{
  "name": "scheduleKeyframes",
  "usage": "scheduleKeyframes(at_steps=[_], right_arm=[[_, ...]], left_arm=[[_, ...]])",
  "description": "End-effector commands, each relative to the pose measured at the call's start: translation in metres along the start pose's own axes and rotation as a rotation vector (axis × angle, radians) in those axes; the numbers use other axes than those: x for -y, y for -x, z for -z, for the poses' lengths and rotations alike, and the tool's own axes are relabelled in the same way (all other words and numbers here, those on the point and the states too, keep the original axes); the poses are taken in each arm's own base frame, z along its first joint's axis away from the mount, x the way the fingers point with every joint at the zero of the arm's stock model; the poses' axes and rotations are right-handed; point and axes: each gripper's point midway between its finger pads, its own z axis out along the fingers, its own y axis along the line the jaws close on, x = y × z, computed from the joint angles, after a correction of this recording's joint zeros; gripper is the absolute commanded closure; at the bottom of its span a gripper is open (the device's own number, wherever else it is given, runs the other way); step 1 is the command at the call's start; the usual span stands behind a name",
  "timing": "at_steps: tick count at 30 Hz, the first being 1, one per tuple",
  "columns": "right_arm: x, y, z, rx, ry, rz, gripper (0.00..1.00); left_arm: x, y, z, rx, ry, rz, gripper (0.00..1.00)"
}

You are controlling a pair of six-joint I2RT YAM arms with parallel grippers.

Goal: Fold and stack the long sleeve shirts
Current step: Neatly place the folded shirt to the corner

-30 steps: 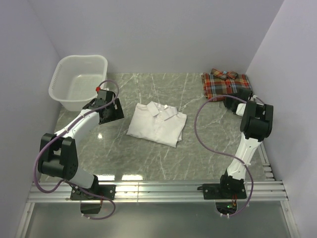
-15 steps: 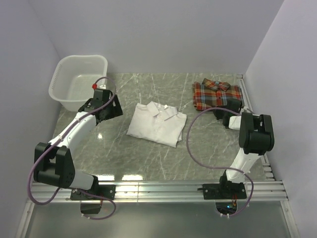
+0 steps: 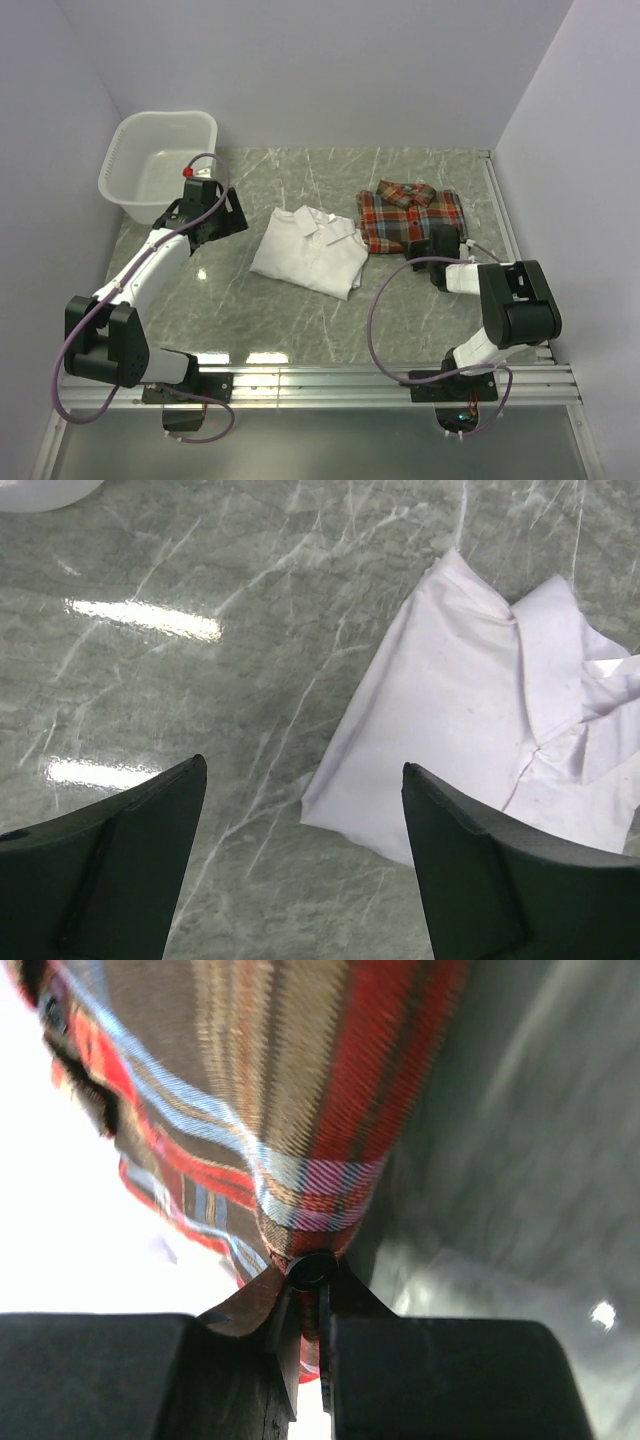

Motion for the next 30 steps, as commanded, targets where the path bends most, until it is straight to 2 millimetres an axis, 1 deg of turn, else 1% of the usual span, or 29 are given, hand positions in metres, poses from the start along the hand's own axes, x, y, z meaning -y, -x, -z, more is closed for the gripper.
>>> scheduleKeyframes(at_steps=[1, 2, 5, 6, 7, 9, 10, 12, 13, 14, 15, 16, 17, 18, 19, 20, 21, 22, 23, 24, 25, 26, 27, 28, 29, 30], right_arm=[[0.011, -0.024, 0.009, -0.038, -0.03, -0.011, 0.98], [0.019, -0.029, 0.01, -0.047, -0.043, -0.014, 0.98], [0.028, -0.043, 0.012, -0.074, -0.051, -0.018, 0.97], [0.031, -0.045, 0.012, -0.077, -0.057, -0.009, 0.96], [0.032, -0.046, 0.012, -0.081, -0.059, -0.001, 0.96], [0.031, -0.049, 0.013, -0.093, -0.048, 0.025, 0.9], [0.027, -0.05, 0.014, -0.098, -0.036, 0.041, 0.79], [0.022, -0.052, 0.018, -0.112, -0.023, 0.111, 0.65], [0.018, -0.052, 0.02, -0.113, -0.018, 0.134, 0.5], [0.02, -0.052, 0.026, -0.12, -0.023, 0.185, 0.42], [0.02, -0.053, 0.029, -0.129, -0.022, 0.211, 0.37], [0.018, -0.054, 0.032, -0.134, -0.021, 0.237, 0.32], [0.02, -0.056, 0.038, -0.147, -0.025, 0.3, 0.3], [0.016, -0.06, 0.043, -0.163, -0.016, 0.337, 0.29], [0.023, -0.062, 0.047, -0.178, -0.048, 0.365, 0.29], [0.021, -0.066, 0.053, -0.198, -0.032, 0.43, 0.29], [0.016, -0.076, 0.058, -0.234, -0.018, 0.467, 0.29], [0.018, -0.082, 0.062, -0.255, -0.023, 0.502, 0.29], [0.019, -0.087, 0.066, -0.278, -0.016, 0.555, 0.29], [0.02, -0.1, 0.073, -0.327, -0.007, 0.593, 0.29], [0.019, -0.105, 0.075, -0.347, 0.0, 0.618, 0.29], [0.022, -0.111, 0.078, -0.376, 0.002, 0.664, 0.29], [0.017, -0.119, 0.08, -0.4, 0.022, 0.687, 0.29], [0.018, -0.131, 0.084, -0.444, 0.033, 0.713, 0.29], [0.024, -0.138, 0.083, -0.473, 0.021, 0.741, 0.29], [0.019, -0.144, 0.082, -0.487, 0.026, 0.754, 0.29]], left_arm=[[0.005, 0.003, 0.0, 0.005, -0.034, 0.027, 0.15], [0.003, 0.003, -0.001, 0.004, -0.03, 0.03, 0.15], [0.003, 0.0, -0.002, -0.006, -0.031, 0.037, 0.15], [0.002, -0.002, -0.004, -0.015, -0.031, 0.036, 0.15], [0.003, -0.005, -0.005, -0.028, -0.036, 0.039, 0.15], [0.003, -0.011, -0.011, -0.057, -0.036, 0.04, 0.15], [0.005, -0.014, -0.012, -0.072, -0.043, 0.04, 0.14], [0.004, -0.018, -0.018, -0.093, -0.037, 0.04, 0.14], [0.006, -0.022, -0.019, -0.111, -0.054, 0.039, 0.14], [0.007, -0.023, -0.021, -0.12, -0.053, 0.039, 0.14], [0.005, -0.027, -0.024, -0.137, -0.047, 0.037, 0.14], [0.006, -0.027, -0.026, -0.141, -0.047, 0.035, 0.14], [0.004, -0.031, -0.03, -0.158, -0.041, 0.035, 0.13], [0.004, -0.033, -0.033, -0.169, -0.041, 0.033, 0.13], [0.005, -0.034, -0.035, -0.177, -0.041, 0.031, 0.13], [0.005, -0.042, -0.04, -0.208, -0.047, 0.032, 0.13], [0.005, -0.046, -0.044, -0.227, -0.049, 0.031, 0.13], [0.006, -0.048, -0.047, -0.241, -0.05, 0.031, 0.13], [0.006, -0.056, -0.053, -0.28, -0.053, 0.034, 0.13], [0.007, -0.061, -0.055, -0.301, -0.057, 0.035, 0.13], [0.008, -0.063, -0.057, -0.315, -0.061, 0.043, 0.14], [0.007, -0.07, -0.062, -0.338, -0.055, 0.05, 0.14], [0.007, -0.073, -0.064, -0.351, -0.057, 0.056, 0.15], [0.006, -0.076, -0.065, -0.363, -0.047, 0.066, 0.15], [0.004, -0.082, -0.068, -0.383, -0.036, 0.073, 0.15], [0.002, -0.084, -0.069, -0.39, -0.028, 0.078, 0.16]])
